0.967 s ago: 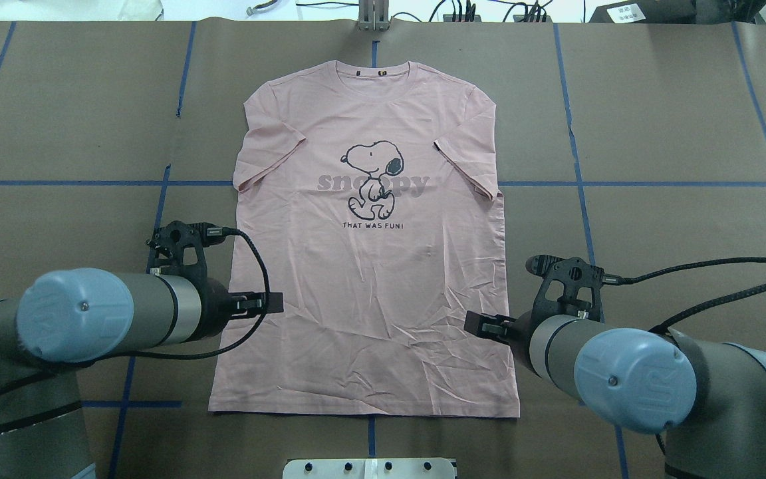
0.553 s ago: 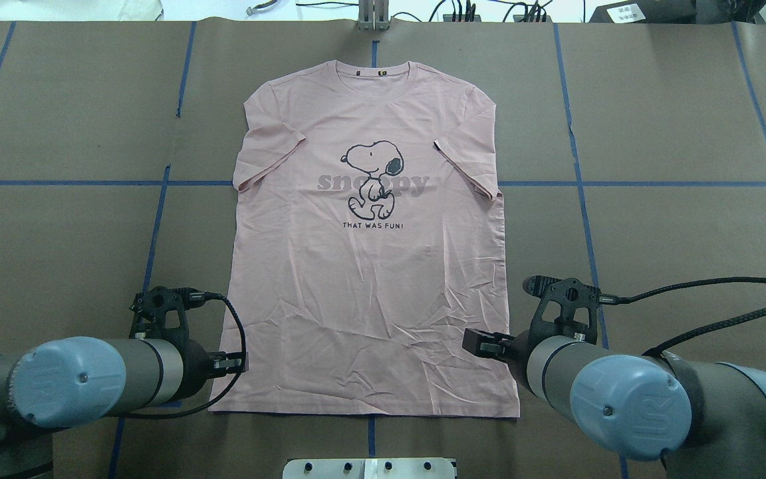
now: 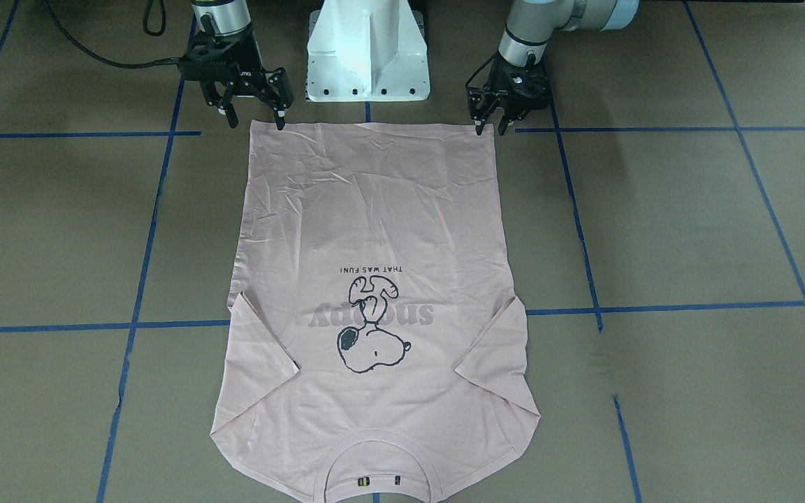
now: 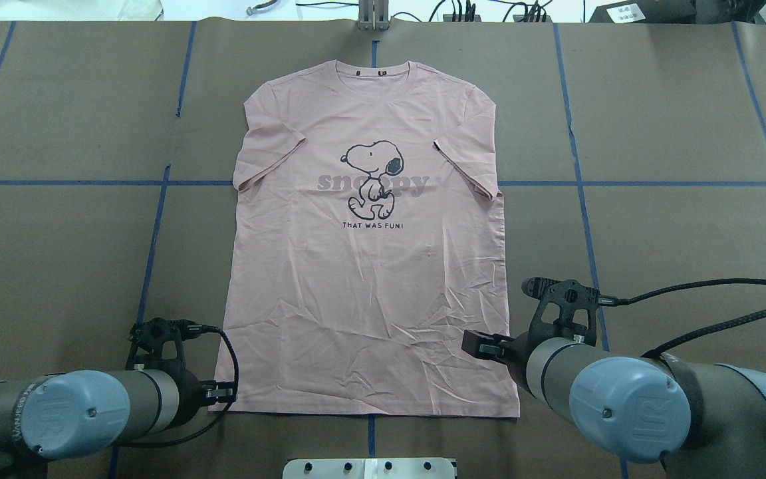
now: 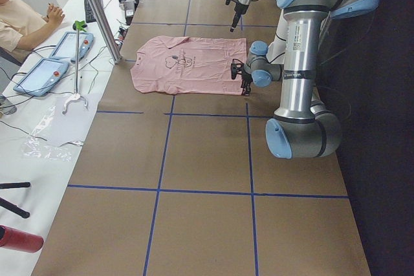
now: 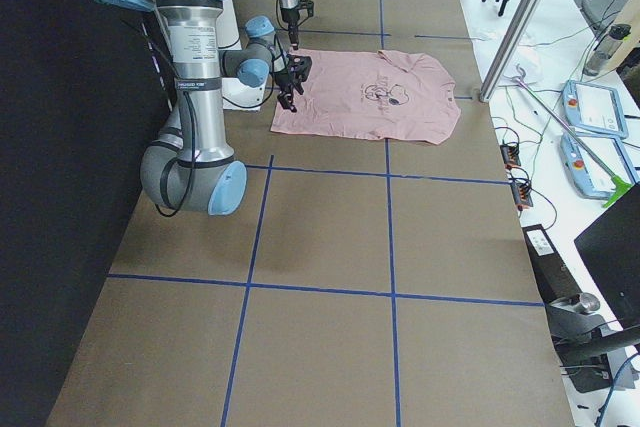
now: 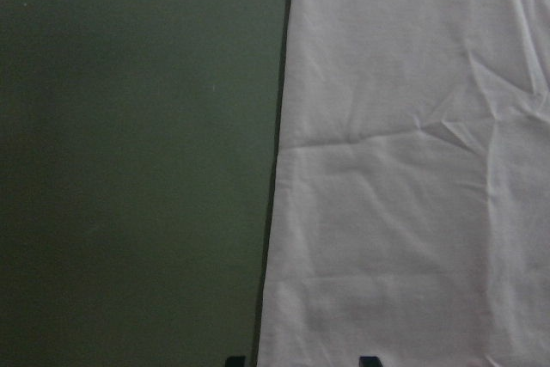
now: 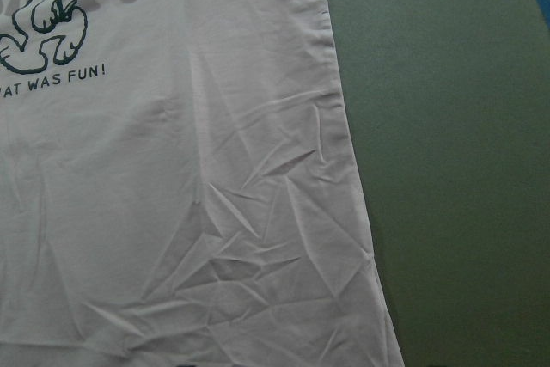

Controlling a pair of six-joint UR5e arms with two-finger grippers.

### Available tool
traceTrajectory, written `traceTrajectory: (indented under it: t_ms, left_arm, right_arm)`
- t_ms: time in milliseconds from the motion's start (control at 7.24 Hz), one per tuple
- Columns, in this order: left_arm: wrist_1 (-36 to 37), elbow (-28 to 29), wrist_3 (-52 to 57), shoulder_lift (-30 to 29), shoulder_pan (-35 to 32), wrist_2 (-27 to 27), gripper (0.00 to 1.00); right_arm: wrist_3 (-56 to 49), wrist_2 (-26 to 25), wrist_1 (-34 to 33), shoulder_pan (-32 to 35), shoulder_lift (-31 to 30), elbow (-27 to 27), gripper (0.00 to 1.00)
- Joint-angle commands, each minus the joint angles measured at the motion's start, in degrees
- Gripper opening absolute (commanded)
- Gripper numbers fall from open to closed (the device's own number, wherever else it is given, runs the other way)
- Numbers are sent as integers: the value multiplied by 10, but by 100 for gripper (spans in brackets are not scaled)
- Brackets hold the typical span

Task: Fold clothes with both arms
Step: 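Position both grippers at the two hem corners nearest the robot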

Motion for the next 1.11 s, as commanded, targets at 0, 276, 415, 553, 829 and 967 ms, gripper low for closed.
traceTrajectory:
  t_ms: [0,276,415,553,829,967]
  left_arm:
    - [-1,8,0,0,4,1,52]
    - [-1,9,0,0,4,1,45]
    - [0,9,0,-1,8,1,33]
    - [-1,10,0,0,9,1,20]
    - [-1,9,0,-1,18,1,15]
    - [-1,7,0,-1,18,1,15]
  right_arm:
    - [0,0,0,1,0,0,93]
    - [0,1,0,0,0,0,93]
    - [0,0,0,0,0,0,93]
    - [0,0,0,0,0,0,93]
    - [0,0,0,0,-1,0,93]
    - [0,0,0,0,-1,0,93]
